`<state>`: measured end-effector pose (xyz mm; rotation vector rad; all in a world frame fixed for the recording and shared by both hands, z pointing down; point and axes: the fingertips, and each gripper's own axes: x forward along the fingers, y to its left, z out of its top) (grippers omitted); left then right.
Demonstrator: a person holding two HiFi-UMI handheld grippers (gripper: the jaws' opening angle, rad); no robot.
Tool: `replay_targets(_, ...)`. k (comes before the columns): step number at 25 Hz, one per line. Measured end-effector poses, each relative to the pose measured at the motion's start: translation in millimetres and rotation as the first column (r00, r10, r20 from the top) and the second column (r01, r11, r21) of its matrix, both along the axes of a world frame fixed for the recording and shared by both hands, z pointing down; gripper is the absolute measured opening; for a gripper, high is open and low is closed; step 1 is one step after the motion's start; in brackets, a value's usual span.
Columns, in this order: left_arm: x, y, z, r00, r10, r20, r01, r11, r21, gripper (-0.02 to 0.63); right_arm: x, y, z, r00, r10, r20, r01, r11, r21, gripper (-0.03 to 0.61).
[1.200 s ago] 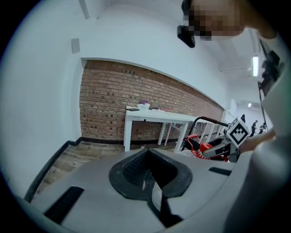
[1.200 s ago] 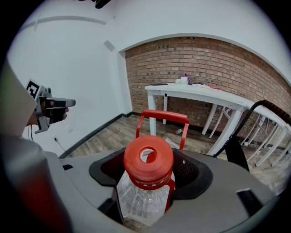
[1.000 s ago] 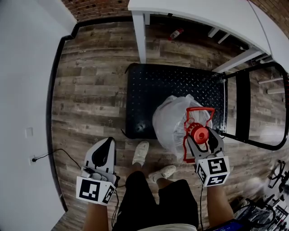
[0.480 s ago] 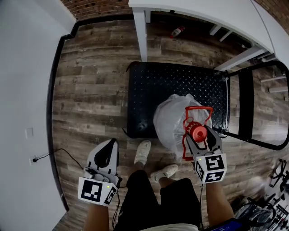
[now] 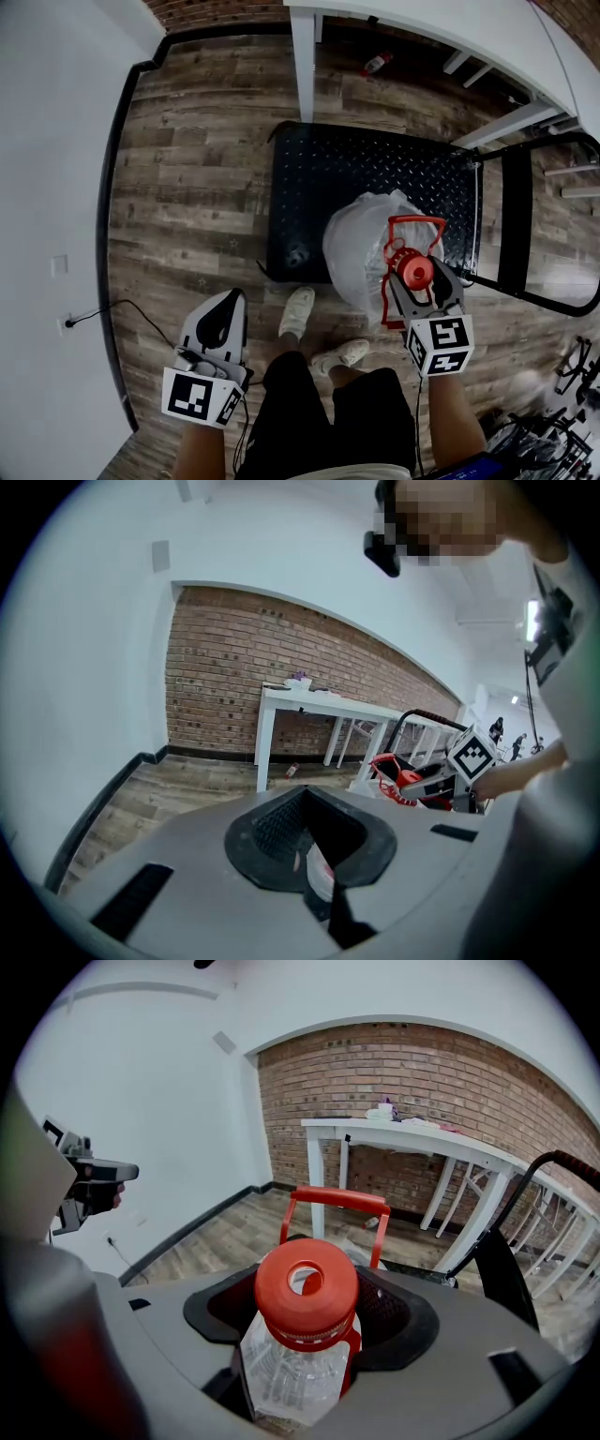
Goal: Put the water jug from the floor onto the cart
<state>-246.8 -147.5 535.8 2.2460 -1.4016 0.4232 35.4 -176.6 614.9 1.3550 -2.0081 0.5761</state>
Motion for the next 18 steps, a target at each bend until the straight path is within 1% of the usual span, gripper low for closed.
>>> replay_targets(6,-4.4,6.0,-1.6,1.000,-0.008,-0.003,0.008,1.000,-0.003,-0.006,-0.5,-0.6,2.5,1.000,0.002,0.001,-0.002,1.000,-0.018,0.311)
replay_targets(11,-0.4,3.9,-14.1,1.000,0.004,-0.008,-0.004,1.000,0.012,-0.006,0.0,-8.1,-29.1,1.000,0.019,0.011,-0.020,0.997,0.076,0.311)
replay_targets(18,18.8,-14.5,-49.4,0.998,0.053,-0.019,-0.052,0.997,0.065,-0.006,5.4,-10.6,-91.4,0.999,0.029,0.045,-0.036,0.985,0.166,0.311)
